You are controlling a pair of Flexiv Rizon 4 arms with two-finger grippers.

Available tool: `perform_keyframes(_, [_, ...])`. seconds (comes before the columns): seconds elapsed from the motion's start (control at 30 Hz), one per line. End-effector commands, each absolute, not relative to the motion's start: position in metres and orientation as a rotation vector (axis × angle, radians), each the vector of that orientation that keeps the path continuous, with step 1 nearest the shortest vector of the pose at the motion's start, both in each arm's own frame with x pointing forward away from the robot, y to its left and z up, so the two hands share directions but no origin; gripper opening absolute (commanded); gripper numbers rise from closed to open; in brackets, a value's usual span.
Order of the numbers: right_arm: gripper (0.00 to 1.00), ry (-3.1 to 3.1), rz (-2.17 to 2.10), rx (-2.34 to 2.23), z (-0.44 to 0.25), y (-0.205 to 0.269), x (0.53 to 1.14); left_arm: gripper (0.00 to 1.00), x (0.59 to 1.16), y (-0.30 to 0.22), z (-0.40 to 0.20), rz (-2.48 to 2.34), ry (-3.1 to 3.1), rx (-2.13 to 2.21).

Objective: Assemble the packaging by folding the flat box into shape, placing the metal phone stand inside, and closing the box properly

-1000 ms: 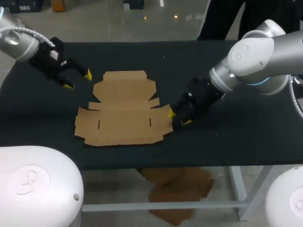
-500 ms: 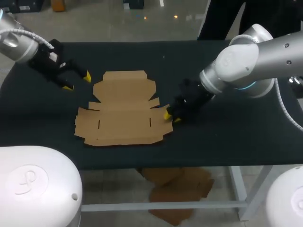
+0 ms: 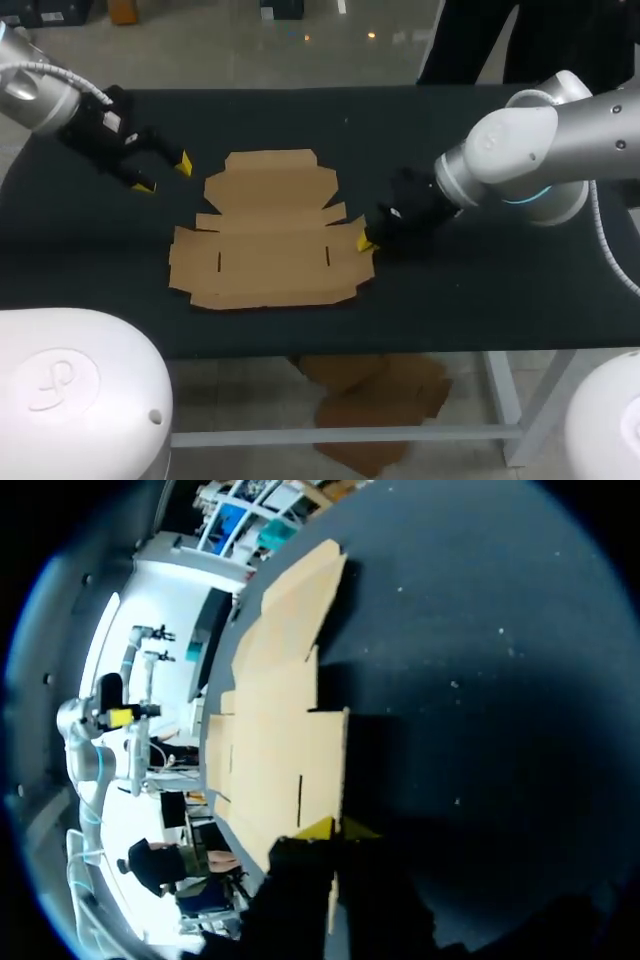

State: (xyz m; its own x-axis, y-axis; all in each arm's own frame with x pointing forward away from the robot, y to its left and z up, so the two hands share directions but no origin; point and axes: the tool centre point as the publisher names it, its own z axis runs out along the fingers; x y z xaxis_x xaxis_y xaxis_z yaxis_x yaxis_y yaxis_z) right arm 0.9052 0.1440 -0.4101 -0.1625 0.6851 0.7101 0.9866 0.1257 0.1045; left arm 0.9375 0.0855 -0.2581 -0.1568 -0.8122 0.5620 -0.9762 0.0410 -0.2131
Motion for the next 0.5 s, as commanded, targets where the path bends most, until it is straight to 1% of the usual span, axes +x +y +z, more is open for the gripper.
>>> perform_keyframes(0.03, [0.00, -1.892, -0.827, -1.618, -0.403, 0.124, 0.897, 1.00, 0.943, 0.085, -0.260, 0.799, -2.034, 1.812])
perform_keyframes(0.5, [0.00, -1.853, -0.780, -1.609, -0.393, 0.091, 0.905, 1.00, 0.949, 0.080, -0.263, 0.791, -2.036, 1.788])
